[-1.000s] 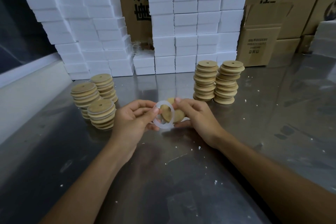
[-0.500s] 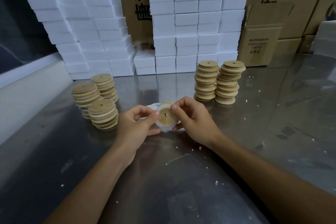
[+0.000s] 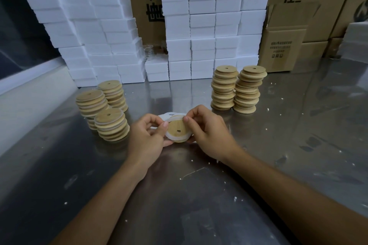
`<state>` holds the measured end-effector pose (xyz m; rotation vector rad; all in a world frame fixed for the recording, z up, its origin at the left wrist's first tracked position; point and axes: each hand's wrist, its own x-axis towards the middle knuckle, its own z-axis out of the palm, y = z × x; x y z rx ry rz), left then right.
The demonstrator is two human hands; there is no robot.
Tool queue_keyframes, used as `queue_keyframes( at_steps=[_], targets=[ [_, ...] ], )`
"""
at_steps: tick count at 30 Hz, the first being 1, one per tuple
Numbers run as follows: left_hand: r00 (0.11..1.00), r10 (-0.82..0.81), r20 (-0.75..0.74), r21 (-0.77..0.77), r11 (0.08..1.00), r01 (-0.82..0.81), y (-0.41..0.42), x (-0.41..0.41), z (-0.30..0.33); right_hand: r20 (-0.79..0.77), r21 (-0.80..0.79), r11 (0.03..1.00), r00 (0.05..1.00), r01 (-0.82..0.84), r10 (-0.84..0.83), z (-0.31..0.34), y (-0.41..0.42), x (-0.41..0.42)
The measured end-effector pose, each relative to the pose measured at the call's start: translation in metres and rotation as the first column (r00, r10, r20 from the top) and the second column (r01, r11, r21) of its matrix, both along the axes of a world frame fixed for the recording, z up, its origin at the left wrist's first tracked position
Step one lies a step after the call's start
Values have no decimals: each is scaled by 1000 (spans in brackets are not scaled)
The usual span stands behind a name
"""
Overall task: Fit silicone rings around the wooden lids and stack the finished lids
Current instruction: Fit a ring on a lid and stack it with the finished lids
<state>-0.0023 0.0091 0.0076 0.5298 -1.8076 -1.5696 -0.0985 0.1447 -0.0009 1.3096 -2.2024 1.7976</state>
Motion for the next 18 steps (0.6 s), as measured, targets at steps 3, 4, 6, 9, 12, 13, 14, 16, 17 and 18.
queue_keyframes(
  at_steps=[3,4,6,9,12,13,14,16,17,18],
  targets=[
    [1000,-2,3,-4,1000,2,-2,1,0,-24,1,1000,1000,6,-6,0,0,-1],
    [1000,-9,6,0,1000,9,-2,1,1,-25,-1,1000,1000,7,-7,0,0,-1],
    [1000,-21,13,36,999,21,-2,2,3,-13,0,1000,1000,9,-9,0,1,-3],
    [999,-36,34,148,989,30,-4,2,6,9,8,1000,1000,10,-10,1,1,-5],
    [998,-56,43,190,981,47,-4,3,8,39,13,1000,999,-8,7,1,2,-5],
    [997,-64,43,191,980,55,-4,3,8,63,9,1000,998,-14,13,2,2,-5],
    [996,-73,42,191,980,64,-4,4,9,91,6,1000,996,-19,18,3,3,-5],
    [994,-100,40,199,976,90,-5,6,10,134,15,1000,991,-19,17,5,4,-6],
    [993,-115,40,209,972,104,-6,7,11,146,25,1000,989,-17,13,7,5,-6],
    [991,-128,40,222,968,116,-6,8,11,168,28,999,986,-20,15,9,6,-6]
  ],
)
